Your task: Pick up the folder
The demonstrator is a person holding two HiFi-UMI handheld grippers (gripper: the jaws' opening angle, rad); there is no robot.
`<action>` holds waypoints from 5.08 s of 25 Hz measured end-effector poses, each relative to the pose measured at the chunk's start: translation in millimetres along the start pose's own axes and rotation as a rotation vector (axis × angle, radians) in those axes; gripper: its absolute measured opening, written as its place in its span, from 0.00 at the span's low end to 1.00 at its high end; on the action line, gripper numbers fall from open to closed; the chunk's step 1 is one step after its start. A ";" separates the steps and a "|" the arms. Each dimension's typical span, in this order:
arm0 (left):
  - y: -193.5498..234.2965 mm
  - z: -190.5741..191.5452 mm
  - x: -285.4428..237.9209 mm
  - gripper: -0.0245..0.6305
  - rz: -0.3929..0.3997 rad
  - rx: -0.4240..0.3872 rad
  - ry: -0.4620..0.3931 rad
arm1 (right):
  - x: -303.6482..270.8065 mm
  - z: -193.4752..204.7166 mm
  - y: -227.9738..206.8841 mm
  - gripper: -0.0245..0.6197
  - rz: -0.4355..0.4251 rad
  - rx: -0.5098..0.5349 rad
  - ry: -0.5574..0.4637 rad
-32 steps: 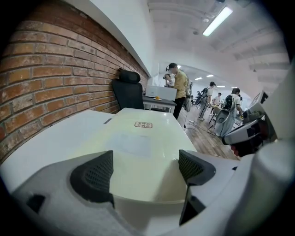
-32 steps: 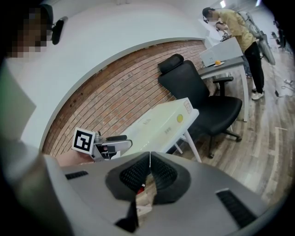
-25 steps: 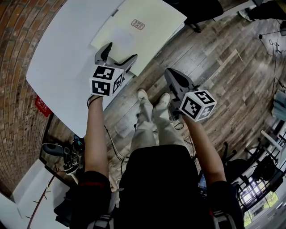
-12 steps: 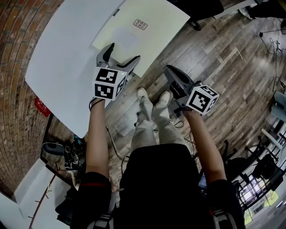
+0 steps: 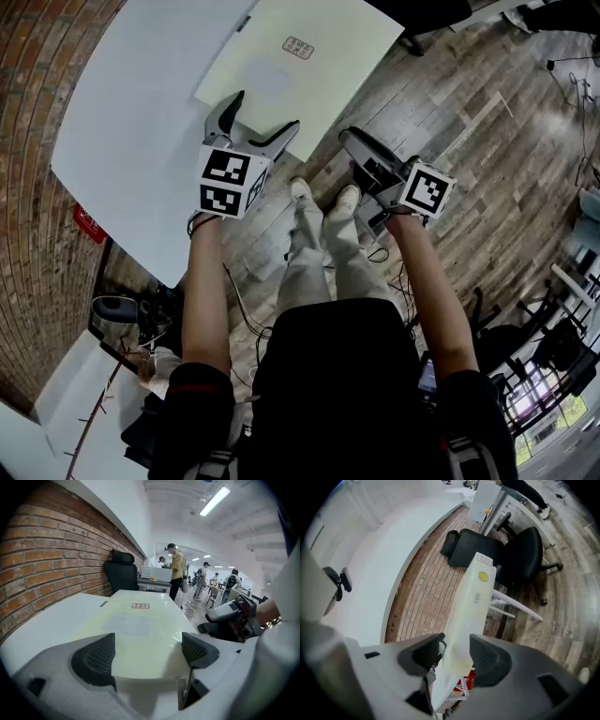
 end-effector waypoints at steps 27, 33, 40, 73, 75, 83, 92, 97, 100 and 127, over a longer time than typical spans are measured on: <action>-42.2 12.3 14.4 0.68 0.054 -0.035 0.004 | -12.3 -8.6 -39.7 0.45 -0.059 -0.199 -0.036; -48.9 13.6 14.8 0.68 0.051 -0.037 -0.008 | -16.1 -6.5 -43.1 0.46 -0.089 -0.228 -0.025; -49.0 13.0 15.3 0.68 0.051 -0.030 -0.015 | -22.4 -4.7 -42.7 0.46 -0.121 -0.254 -0.006; -43.4 12.3 14.1 0.68 0.057 -0.038 0.013 | -17.3 14.8 -36.7 0.46 -0.151 -0.200 0.093; -44.3 12.8 14.7 0.68 0.056 -0.038 0.012 | -17.5 12.9 -38.2 0.47 -0.150 -0.208 0.089; -40.7 14.3 14.3 0.68 0.060 -0.035 0.006 | -33.4 -1.2 -42.6 0.48 -0.169 -0.264 0.083; -46.0 12.3 15.3 0.68 0.065 -0.041 0.001 | -47.7 -4.2 -39.1 0.48 -0.182 -0.269 0.121; -45.6 11.9 15.3 0.68 0.067 -0.043 -0.001 | -52.2 -5.0 -38.5 0.48 -0.187 -0.275 0.122; -46.2 11.5 16.1 0.68 0.066 -0.045 -0.003 | -52.5 -4.7 -38.0 0.48 -0.186 -0.279 0.127; -45.9 2.0 28.2 0.68 0.080 0.069 -0.075 | -41.6 -7.2 -30.2 0.47 -0.145 -0.237 0.125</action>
Point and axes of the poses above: the fingertips, and each gripper's own axes: x backward along the fingers, y to its left, z out of its underside, the point moved 3 cm from there along x, backward along the fingers, and after that the axes turned 3 degrees about -y, right-handed, at the moved point
